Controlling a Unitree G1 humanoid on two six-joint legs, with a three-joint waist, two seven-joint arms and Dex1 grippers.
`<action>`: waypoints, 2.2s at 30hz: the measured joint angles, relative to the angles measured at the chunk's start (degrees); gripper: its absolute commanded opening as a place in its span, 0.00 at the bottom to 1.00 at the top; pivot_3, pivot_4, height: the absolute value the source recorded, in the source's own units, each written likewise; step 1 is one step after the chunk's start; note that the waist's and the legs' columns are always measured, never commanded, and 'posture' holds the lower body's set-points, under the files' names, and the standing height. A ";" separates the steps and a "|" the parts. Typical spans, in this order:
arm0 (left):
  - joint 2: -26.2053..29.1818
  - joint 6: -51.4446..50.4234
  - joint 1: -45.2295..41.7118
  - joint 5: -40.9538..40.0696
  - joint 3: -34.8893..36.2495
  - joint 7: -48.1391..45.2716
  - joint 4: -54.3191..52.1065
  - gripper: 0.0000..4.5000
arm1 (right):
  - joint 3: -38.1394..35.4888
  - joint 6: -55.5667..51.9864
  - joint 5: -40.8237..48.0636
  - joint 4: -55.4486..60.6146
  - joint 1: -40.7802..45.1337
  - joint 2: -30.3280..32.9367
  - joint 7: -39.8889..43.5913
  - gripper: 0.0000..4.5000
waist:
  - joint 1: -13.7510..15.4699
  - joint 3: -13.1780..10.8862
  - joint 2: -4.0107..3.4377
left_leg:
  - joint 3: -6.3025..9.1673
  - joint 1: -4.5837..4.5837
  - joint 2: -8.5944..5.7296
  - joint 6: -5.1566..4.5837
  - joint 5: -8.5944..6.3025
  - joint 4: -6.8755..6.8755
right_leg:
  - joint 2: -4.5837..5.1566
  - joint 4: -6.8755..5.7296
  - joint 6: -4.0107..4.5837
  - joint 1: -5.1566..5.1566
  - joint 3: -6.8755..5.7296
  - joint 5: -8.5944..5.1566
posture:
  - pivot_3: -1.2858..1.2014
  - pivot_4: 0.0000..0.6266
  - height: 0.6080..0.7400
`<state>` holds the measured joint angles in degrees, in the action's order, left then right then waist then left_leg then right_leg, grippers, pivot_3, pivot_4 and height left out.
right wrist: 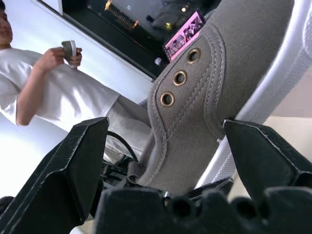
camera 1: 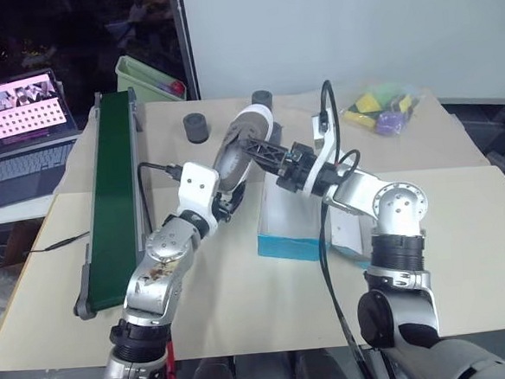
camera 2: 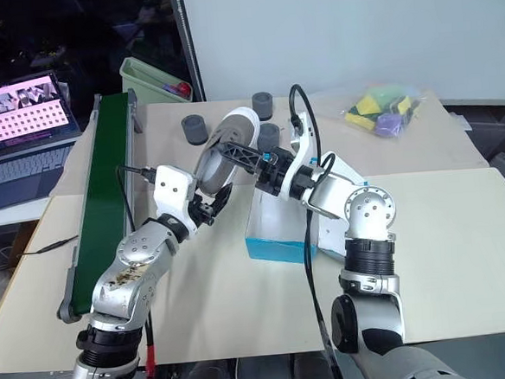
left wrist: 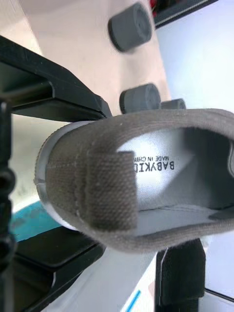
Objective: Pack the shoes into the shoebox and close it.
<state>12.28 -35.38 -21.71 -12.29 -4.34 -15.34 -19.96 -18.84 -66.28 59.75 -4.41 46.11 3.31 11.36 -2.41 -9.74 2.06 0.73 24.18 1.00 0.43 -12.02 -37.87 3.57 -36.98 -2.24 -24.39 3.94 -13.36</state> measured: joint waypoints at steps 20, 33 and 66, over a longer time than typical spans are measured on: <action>4.27 0.19 -1.68 -1.34 6.66 -1.17 0.85 0.59 | 0.79 0.19 -0.08 1.24 -2.38 1.51 -0.76 1.00 | -0.12 0.00 -0.01 | 0.00 0.01 0.02 0.00 0.00 0.00 | -0.04 0.07 -0.01 0.00 0.00 -0.01 | 0.52 0.24 0.92; 1.61 -5.56 -0.50 -9.33 6.26 -3.27 -4.05 0.59 | 1.29 2.47 -1.05 -5.80 -1.44 1.24 2.19 1.00 | -0.31 0.00 -0.01 | 0.00 -0.01 0.04 0.00 0.00 0.00 | -0.05 0.06 -0.01 0.01 0.00 0.00 | 0.52 0.24 0.92; 3.67 -6.48 -0.63 -10.80 5.05 -3.47 -5.63 0.99 | -2.83 6.36 2.06 -5.83 2.54 -2.53 -2.77 0.09 | -0.05 -0.01 -0.02 | 0.01 0.03 0.04 0.00 0.00 0.00 | -0.05 0.11 -0.01 0.00 0.00 0.00 | 0.52 0.24 0.92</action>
<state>15.95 -41.86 -22.34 -23.09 0.71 -18.82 -25.59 -21.67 -59.91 61.80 -10.24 48.65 0.78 8.58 -2.47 -9.75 2.04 0.73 24.21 1.03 0.43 -12.02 -37.87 3.52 -36.88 -2.25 -24.40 3.94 -13.36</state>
